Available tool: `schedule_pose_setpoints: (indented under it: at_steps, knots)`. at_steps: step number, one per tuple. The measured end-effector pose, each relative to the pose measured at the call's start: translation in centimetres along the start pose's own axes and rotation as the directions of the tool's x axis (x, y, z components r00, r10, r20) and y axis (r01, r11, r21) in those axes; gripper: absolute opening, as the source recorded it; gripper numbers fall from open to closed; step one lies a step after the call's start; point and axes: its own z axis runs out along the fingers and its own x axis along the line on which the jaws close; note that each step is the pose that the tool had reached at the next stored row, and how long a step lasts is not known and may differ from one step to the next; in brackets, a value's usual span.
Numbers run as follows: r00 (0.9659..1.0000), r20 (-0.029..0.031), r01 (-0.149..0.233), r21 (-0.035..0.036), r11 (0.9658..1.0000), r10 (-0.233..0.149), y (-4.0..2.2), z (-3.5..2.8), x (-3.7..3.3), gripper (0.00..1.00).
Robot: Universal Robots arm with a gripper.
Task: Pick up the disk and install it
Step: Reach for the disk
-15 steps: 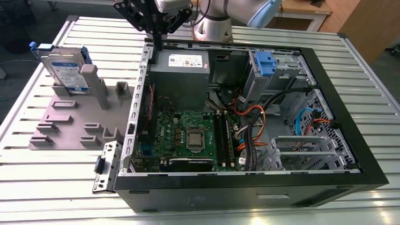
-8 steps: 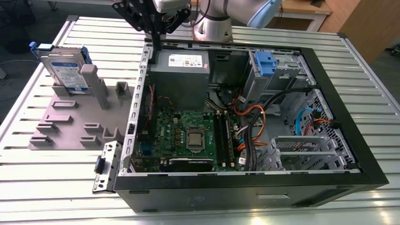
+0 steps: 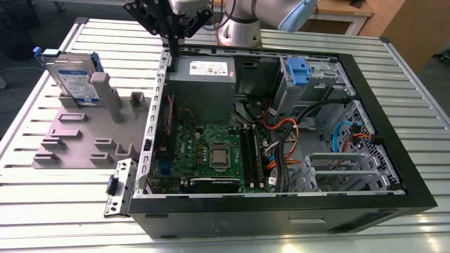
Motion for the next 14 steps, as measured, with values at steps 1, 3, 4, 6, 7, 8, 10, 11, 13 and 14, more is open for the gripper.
schedule_pose_setpoints:
  at_steps: [1, 3, 4, 6, 7, 8, 10, 11, 13, 14]
  knots:
    - [1.0, -0.0002, 0.0, 0.0, 1.0, 0.0, 0.0, 0.0, 0.02, 0.11]
    - [1.0, -0.0003, 0.0, 0.0, 1.0, 0.0, 0.0, 0.01, 0.05, 0.11]
    - [1.0, -0.0003, 0.0, 0.0, 1.0, 0.0, 0.0, 0.01, 0.06, 0.11]
    - [1.0, -0.0003, 0.0, -0.0001, 1.0, 0.0, -0.01, 0.01, 0.08, 0.11]
    - [1.0, -0.0003, 0.0, 0.0, 1.0, 0.0, -0.01, 0.01, 0.12, 0.11]
    - [1.0, -0.0003, 0.0, 0.0, 1.0, 0.0, -0.01, 0.01, 0.15, 0.11]
    - [1.0, -0.0004, 0.0, 0.0, 1.0, 0.0, -0.01, 0.01, 0.2, 0.11]
    - [1.0, -0.0003, 0.0, 0.0, 1.0, 0.0, -0.02, 0.01, 0.24, 0.11]
    - [1.0, -0.0004, 0.0, -0.0001, 1.0, 0.0, -0.02, 0.02, 0.3, 0.11]
    - [1.0, -0.0005, 0.0, 0.0, 1.0, 0.0, -0.03, 0.02, 0.33, 0.11]
